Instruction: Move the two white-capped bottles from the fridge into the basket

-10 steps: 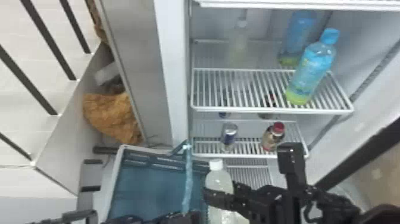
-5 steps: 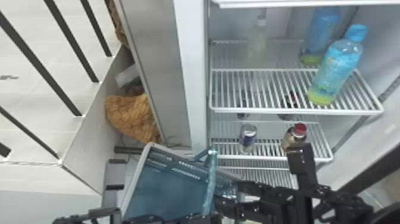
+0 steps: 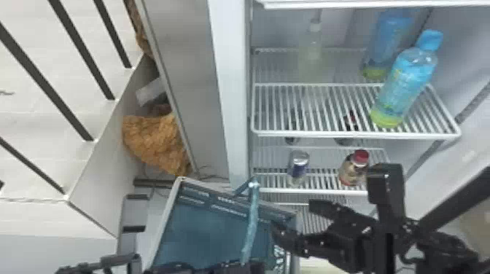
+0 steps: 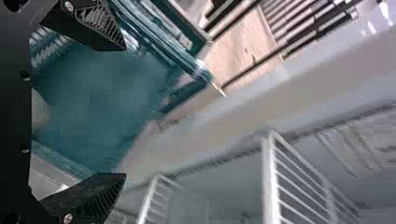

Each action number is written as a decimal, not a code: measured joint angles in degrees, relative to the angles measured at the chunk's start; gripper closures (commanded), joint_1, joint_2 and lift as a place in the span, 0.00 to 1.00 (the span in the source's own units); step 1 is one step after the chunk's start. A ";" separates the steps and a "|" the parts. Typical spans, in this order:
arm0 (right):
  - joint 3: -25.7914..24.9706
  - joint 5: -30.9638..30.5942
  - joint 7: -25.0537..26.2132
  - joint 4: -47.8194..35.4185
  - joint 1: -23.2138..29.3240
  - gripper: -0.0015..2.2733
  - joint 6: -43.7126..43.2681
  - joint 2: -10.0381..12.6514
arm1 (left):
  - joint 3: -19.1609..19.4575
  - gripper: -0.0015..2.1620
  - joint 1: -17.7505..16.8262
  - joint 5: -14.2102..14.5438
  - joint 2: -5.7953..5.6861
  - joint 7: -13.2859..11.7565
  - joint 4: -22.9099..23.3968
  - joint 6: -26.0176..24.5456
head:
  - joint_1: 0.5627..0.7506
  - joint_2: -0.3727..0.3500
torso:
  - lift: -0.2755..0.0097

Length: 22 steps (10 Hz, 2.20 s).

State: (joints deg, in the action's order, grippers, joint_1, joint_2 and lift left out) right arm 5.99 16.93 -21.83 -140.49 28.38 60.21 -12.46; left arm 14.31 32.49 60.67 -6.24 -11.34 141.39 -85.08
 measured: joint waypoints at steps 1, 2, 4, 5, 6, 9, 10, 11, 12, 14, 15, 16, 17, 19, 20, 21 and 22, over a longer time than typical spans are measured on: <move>-1.33 -2.44 1.63 -3.14 1.96 0.03 -1.56 0.63 | 0.10 0.56 0.06 0.00 0.00 0.00 0.00 0.00 | 0.70 0.46 | 0.97; -2.55 -5.18 3.54 -6.07 4.05 0.03 -4.59 1.38 | 0.21 0.56 0.16 0.00 0.00 0.00 0.00 0.00 | 0.70 0.40 | 0.97; -3.09 -7.71 6.57 -4.90 5.40 0.03 -17.66 1.97 | 0.32 0.56 0.27 0.00 0.00 0.00 0.00 0.11 | 0.70 0.34 | 0.97; -3.03 -7.82 6.80 -0.57 4.12 0.03 -25.41 2.21 | 0.31 0.56 0.27 0.00 0.00 0.00 0.00 0.14 | 0.70 0.34 | 0.97; -2.87 -7.62 6.74 4.29 1.94 0.03 -31.82 2.38 | 0.24 0.56 0.27 0.00 0.00 0.00 0.00 0.14 | 0.70 0.33 | 0.97; -1.50 -7.84 6.79 13.32 -3.44 0.03 -41.26 2.44 | 0.09 0.56 0.27 -0.10 0.04 0.00 0.00 0.12 | 0.70 0.34 | 0.97; -0.68 -8.05 6.82 15.89 -5.38 0.03 -42.60 2.44 | 0.09 0.56 0.27 -0.12 0.08 0.00 -0.08 0.12 | 0.70 0.35 | 0.97; 0.44 -8.29 7.05 18.77 -7.83 0.03 -43.88 2.44 | 0.07 0.56 0.27 -0.12 0.09 0.00 -0.12 0.12 | 0.70 0.37 | 0.97; 1.68 -8.47 7.58 21.48 -10.46 0.03 -45.13 2.45 | -0.05 0.56 0.27 -0.06 0.09 0.00 -0.13 0.13 | 0.70 0.38 | 0.97; 3.42 -9.31 9.27 25.62 -14.93 0.02 -47.35 2.45 | -0.22 0.56 0.17 0.00 0.09 0.00 -0.14 0.12 | 0.70 0.40 | 0.97; 3.72 -10.05 9.99 27.09 -16.79 0.02 -48.05 2.49 | -0.25 0.56 0.14 0.04 0.09 0.00 -0.14 0.11 | 0.70 0.40 | 0.97; 3.87 -10.92 10.75 28.52 -18.59 0.01 -48.40 2.58 | -0.25 0.56 0.14 0.09 0.09 0.00 -0.14 0.06 | 0.70 0.39 | 0.97; 3.90 -11.71 11.37 30.21 -20.46 0.00 -48.46 2.79 | -0.29 0.56 0.08 0.10 0.09 0.00 -0.14 0.05 | 0.70 0.39 | 0.97; 3.84 -13.66 12.45 33.11 -24.05 0.00 -47.39 3.42 | -0.52 0.56 -0.13 0.09 0.02 0.00 -0.14 0.06 | 0.70 0.37 | 0.97; 3.84 -13.91 12.64 34.85 -25.84 0.00 -47.29 3.69 | -0.64 0.56 -0.25 0.09 -0.02 0.00 -0.20 0.05 | 0.70 0.37 | 0.97; 3.96 -13.95 13.06 36.70 -27.62 0.00 -47.28 3.95 | -0.76 0.56 -0.41 0.10 -0.08 0.00 -0.27 0.04 | 0.70 0.36 | 0.97; 4.07 -13.75 13.44 38.66 -29.30 0.00 -47.38 4.18 | -1.08 0.56 -0.81 0.13 -0.20 0.00 -0.49 0.06 | 0.70 0.36 | 0.97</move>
State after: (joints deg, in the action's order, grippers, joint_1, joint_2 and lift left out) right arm 10.06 3.18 -8.39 -101.83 -0.92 12.83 -8.28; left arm 13.22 31.68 60.80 -6.44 -11.33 140.91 -85.02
